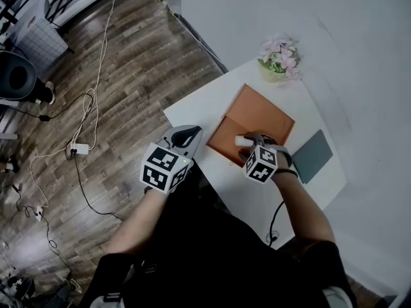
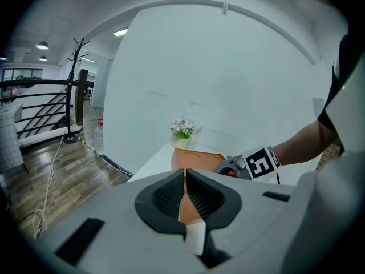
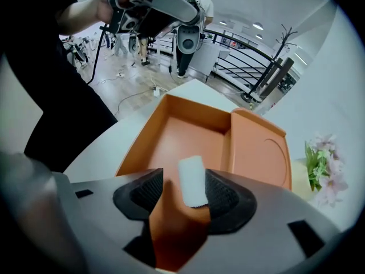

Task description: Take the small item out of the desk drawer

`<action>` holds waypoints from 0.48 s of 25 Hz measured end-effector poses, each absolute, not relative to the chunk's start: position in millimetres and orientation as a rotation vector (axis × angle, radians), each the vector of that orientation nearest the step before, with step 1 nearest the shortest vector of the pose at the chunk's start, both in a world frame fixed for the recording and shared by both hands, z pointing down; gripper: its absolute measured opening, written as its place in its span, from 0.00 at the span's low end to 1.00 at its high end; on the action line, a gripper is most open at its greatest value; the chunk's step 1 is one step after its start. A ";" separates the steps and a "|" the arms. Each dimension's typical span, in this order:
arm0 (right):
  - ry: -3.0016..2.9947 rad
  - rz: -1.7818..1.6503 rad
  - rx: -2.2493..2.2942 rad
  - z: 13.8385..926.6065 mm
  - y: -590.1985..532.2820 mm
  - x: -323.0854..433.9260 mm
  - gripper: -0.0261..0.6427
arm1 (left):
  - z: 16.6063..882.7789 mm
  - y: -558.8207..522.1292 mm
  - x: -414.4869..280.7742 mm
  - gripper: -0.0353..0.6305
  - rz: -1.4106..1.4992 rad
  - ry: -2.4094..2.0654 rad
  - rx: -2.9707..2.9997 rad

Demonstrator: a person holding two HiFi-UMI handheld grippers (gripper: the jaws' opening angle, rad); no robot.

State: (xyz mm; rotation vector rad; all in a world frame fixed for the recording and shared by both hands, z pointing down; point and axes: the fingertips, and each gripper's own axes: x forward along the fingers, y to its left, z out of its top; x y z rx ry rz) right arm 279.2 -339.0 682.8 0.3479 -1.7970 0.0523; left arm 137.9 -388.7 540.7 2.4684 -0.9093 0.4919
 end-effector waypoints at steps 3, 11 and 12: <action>-1.766 0.019 0.322 687.3 -340.5 277.0 0.37 | 540.8 -381.1 135.9 0.09 0.495 -0.918 2.458; -1.646 -0.128 0.326 703.0 -345.4 277.3 0.29 | 547.3 -363.9 121.5 0.09 0.503 -0.954 2.415; -1.649 -0.116 0.332 703.6 -344.5 278.4 0.29 | 548.0 -362.2 121.8 0.09 0.502 -0.955 2.414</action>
